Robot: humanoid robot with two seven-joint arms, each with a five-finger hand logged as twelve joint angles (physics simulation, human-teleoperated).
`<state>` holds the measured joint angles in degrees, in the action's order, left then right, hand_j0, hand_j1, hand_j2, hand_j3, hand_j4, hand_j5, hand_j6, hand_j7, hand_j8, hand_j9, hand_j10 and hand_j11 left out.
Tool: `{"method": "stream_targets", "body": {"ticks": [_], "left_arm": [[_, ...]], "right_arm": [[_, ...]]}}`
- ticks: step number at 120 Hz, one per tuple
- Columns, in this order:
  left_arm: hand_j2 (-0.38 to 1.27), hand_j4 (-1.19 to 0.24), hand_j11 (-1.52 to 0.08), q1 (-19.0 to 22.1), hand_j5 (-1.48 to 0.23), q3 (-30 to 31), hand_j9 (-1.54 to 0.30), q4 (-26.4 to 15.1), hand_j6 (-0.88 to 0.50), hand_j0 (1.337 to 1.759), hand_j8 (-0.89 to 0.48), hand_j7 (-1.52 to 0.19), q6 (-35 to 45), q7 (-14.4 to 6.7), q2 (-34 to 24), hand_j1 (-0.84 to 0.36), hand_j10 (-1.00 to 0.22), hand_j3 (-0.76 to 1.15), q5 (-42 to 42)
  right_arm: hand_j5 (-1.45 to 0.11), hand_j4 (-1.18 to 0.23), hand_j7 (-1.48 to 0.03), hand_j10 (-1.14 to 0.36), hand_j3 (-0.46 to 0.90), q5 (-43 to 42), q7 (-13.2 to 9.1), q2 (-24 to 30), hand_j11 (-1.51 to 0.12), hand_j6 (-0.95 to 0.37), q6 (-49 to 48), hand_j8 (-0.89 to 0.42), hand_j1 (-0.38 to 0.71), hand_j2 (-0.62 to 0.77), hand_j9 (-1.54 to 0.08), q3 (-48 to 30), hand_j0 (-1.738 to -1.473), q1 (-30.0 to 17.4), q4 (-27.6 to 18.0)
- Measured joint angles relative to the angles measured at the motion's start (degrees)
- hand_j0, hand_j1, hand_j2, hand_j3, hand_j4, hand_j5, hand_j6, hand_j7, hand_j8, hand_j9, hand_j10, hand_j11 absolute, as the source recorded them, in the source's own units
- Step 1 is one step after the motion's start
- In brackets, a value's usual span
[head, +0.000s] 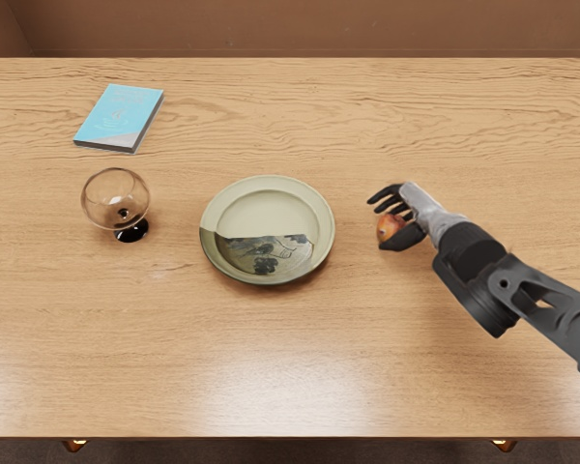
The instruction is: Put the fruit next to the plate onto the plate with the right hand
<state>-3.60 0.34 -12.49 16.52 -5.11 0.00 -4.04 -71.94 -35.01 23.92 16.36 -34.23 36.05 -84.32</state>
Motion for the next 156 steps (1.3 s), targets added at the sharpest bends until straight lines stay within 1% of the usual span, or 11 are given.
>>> {"method": "stream_targets", "body": {"ticks": [13, 22, 35, 42, 51, 61, 74, 88, 114, 142, 156], "left_arm": [[0.0, 0.0, 0.0, 0.0, 0.0, 0.0, 0.0, 0.0, 0.0, 1.658, 0.0, 0.0, 0.0, 0.0, 0.0, 0.35, 0.0, 0.0, 0.0], [0.0, 0.0, 0.0, 0.0, 0.0, 0.0, 0.0, 0.0, 0.0, 1.658, 0.0, 0.0, 0.0, 0.0, 0.0, 0.35, 0.0, 0.0, 0.0], [0.0, 0.0, 0.0, 0.0, 0.0, 0.0, 0.0, 0.0, 0.0, 1.658, 0.0, 0.0, 0.0, 0.0, 0.0, 0.35, 0.0, 0.0, 0.0], [0.0, 0.0, 0.0, 0.0, 0.0, 0.0, 0.0, 0.0, 0.0, 1.658, 0.0, 0.0, 0.0, 0.0, 0.0, 0.35, 0.0, 0.0, 0.0], [0.0, 0.0, 0.0, 0.0, 0.0, 0.0, 0.0, 0.0, 0.0, 1.658, 0.0, 0.0, 0.0, 0.0, 0.0, 0.35, 0.0, 0.0, 0.0], [0.0, 0.0, 0.0, 0.0, 0.0, 0.0, 0.0, 0.0, 0.0, 1.658, 0.0, 0.0, 0.0, 0.0, 0.0, 0.35, 0.0, 0.0, 0.0], [0.0, 0.0, 0.0, 0.0, 0.0, 0.0, 0.0, 0.0, 0.0, 1.658, 0.0, 0.0, 0.0, 0.0, 0.0, 0.35, 0.0, 0.0, 0.0], [0.0, 0.0, 0.0, 0.0, 0.0, 0.0, 0.0, 0.0, 0.0, 1.658, 0.0, 0.0, 0.0, 0.0, 0.0, 0.35, 0.0, 0.0, 0.0], [0.0, 0.0, 0.0, 0.0, 0.0, 0.0, 0.0, 0.0, 0.0, 1.658, 0.0, 0.0, 0.0, 0.0, 0.0, 0.35, 0.0, 0.0, 0.0], [0.0, 0.0, 0.0, 0.0, 0.0, 0.0, 0.0, 0.0, 0.0, 1.658, 0.0, 0.0, 0.0, 0.0, 0.0, 0.35, 0.0, 0.0, 0.0], [0.0, 0.0, 0.0, 0.0, 0.0, 0.0, 0.0, 0.0, 0.0, 1.658, 0.0, 0.0, 0.0, 0.0, 0.0, 0.35, 0.0, 0.0, 0.0]], "right_arm": [[-0.62, -0.5, -0.63, -0.46, 0.0, 0.1, 0.0, -0.1, -0.63, -0.49, 0.0, -0.48, 0.23, -0.07, -0.63, 0.0, -1.658, -0.2, 0.0], [-0.65, -0.53, -0.67, -0.45, 0.0, 0.0, 0.0, -0.2, -0.67, -0.52, 0.0, -0.46, 0.26, -0.02, -0.66, -0.1, -1.657, -0.3, 0.0], [-0.67, -0.57, -0.7, -0.41, 0.0, -0.5, 0.0, -0.3, -0.73, -0.55, -0.1, -0.42, 0.3, -0.01, -0.7, -0.1, -1.654, -0.7, 0.0], [-0.7, -0.6, -0.73, -0.4, 0.0, -0.6, 0.1, -0.3, -0.78, -0.58, -0.1, -0.4, 0.32, 0.05, -0.74, -0.1, -1.652, -0.8, 0.0], [-0.73, -0.62, -0.77, -0.4, 0.0, -0.4, 0.0, -0.5, -0.81, -0.6, -0.2, -0.38, 0.31, 0.08, -0.77, -0.2, -1.652, -0.9, 0.0], [-0.76, -0.63, -0.79, -0.44, 0.0, 0.0, 0.0, -0.7, -0.81, -0.61, -0.2, -0.44, 0.29, 0.14, -0.79, -0.5, -1.653, -0.6, 0.0], [-0.79, -0.63, -0.8, -0.48, 0.0, 0.3, 0.0, -0.9, -0.82, -0.62, -0.5, -0.47, 0.24, 0.09, -0.8, -3.3, -1.653, 0.3, 0.0], [-0.82, -0.65, -0.83, -0.49, 0.0, 1.1, -0.1, -1.7, -0.84, -0.64, -0.7, -0.48, 0.23, 0.1, -0.83, -4.8, -1.653, 2.0, -0.3], [-0.86, -0.67, -0.86, -0.51, 0.0, 1.5, -0.1, -6.7, -0.87, -0.66, -1.1, -0.5, 0.2, 0.07, -0.86, -5.5, -1.652, 5.4, -0.9], [-0.9, -0.68, -0.89, -0.53, 0.0, 1.6, -0.1, -13.0, -0.9, -0.69, -1.7, -0.52, 0.16, 0.02, -0.89, -2.9, -1.651, 6.1, -1.1], [-0.92, -0.69, -0.9, -0.54, 0.0, 1.7, -0.1, -14.7, -0.9, -0.69, -1.8, -0.54, 0.13, -0.01, -0.91, -0.8, -1.65, 5.9, -1.1]]}}
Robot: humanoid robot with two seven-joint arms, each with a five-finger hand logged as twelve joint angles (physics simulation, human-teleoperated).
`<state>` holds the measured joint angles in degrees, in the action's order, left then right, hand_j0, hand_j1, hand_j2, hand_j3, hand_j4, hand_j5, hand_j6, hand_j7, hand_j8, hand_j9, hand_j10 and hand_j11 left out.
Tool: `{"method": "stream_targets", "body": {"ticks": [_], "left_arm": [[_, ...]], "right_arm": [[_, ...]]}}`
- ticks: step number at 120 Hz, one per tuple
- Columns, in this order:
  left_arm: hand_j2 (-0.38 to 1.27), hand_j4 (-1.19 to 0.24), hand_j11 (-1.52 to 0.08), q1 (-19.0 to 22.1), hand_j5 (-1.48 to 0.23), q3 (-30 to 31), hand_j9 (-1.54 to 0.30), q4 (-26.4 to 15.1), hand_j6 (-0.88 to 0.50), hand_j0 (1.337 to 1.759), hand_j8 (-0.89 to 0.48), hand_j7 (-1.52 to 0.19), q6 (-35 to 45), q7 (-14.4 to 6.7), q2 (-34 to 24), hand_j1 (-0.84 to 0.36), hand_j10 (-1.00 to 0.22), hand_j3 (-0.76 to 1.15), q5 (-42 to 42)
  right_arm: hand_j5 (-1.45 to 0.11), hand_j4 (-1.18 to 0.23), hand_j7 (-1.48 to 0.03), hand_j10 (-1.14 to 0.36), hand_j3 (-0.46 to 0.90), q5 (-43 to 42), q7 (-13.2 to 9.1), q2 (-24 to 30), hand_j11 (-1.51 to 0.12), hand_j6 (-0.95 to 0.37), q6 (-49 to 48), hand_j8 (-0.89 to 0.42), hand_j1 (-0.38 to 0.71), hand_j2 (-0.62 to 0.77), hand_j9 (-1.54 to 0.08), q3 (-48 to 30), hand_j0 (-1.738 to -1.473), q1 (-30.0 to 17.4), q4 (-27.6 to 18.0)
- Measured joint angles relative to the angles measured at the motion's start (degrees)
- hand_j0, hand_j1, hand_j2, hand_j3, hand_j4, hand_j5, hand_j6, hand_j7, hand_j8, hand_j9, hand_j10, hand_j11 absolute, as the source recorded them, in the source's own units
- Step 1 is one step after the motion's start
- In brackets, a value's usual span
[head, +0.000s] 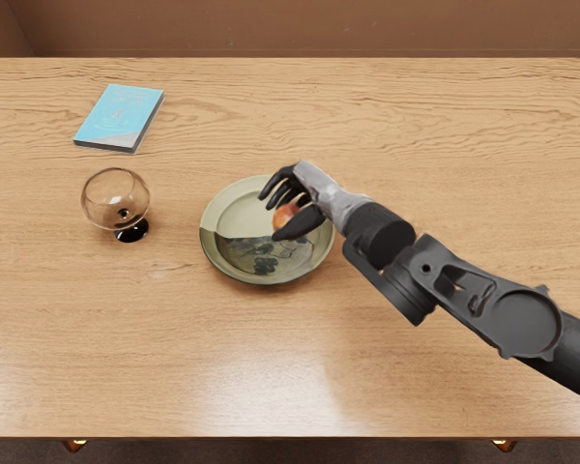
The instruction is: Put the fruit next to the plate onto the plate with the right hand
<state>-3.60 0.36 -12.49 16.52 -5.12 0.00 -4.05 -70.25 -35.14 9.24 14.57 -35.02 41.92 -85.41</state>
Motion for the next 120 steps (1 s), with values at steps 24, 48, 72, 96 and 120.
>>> {"method": "stream_targets", "body": {"ticks": [24, 48, 72, 96, 120], "left_arm": [[0.0, 0.0, 0.0, 0.0, 0.0, 0.0, 0.0, 0.0, 0.0, 1.658, 0.0, 0.0, 0.0, 0.0, 0.0, 0.35, 0.0, 0.0, 0.0], [0.0, 0.0, 0.0, 0.1, 0.0, 0.0, 0.0, 0.0, 0.0, 1.658, 0.0, 0.0, 0.0, 0.0, 0.0, 0.35, 0.0, 0.0, 0.0], [0.0, 0.0, 0.0, 0.4, 0.0, 0.0, 0.0, 0.0, 0.0, 1.658, 0.0, 0.0, 0.0, 0.0, 0.0, 0.35, 0.0, 0.0, 0.0], [0.0, 0.0, 0.0, 0.4, 0.0, -0.1, 0.0, 0.0, 0.0, 1.658, 0.0, 0.0, 0.0, 0.0, 0.0, 0.35, 0.0, 0.0, 0.0], [0.0, 0.0, 0.0, 0.1, 0.0, -0.2, 0.0, 0.0, 0.0, 1.658, 0.0, 0.0, 0.0, 0.0, 0.0, 0.35, 0.0, 0.0, 0.0]], "right_arm": [[-0.45, -0.33, -0.44, -0.27, 0.0, 5.4, 0.1, 0.2, -0.44, -0.34, -5.0, -0.27, -0.11, -0.02, -0.44, -4.0, -1.654, 0.1, 0.2], [-0.19, -0.14, -0.19, -0.12, 0.0, 28.6, 0.1, 6.4, -0.19, -0.15, -36.0, -0.12, -0.23, -0.01, -0.19, -16.8, -1.657, -1.3, 0.3], [-0.1, -0.07, -0.1, -0.07, 0.0, 41.7, 0.1, 8.0, -0.1, -0.07, -47.6, -0.06, -0.28, -0.01, -0.1, -38.2, -1.658, -15.9, 0.3], [-0.06, -0.05, -0.06, -0.04, 0.0, 48.0, 0.1, 9.4, -0.06, -0.05, -49.3, -0.04, -0.3, -0.01, -0.06, -50.9, -1.658, -25.2, 2.5], [-0.04, -0.03, -0.04, -0.03, 0.0, 52.9, 0.1, 11.7, -0.04, -0.03, -49.5, -0.03, -0.31, -0.01, -0.04, -61.9, -1.658, -33.8, 5.0]]}}
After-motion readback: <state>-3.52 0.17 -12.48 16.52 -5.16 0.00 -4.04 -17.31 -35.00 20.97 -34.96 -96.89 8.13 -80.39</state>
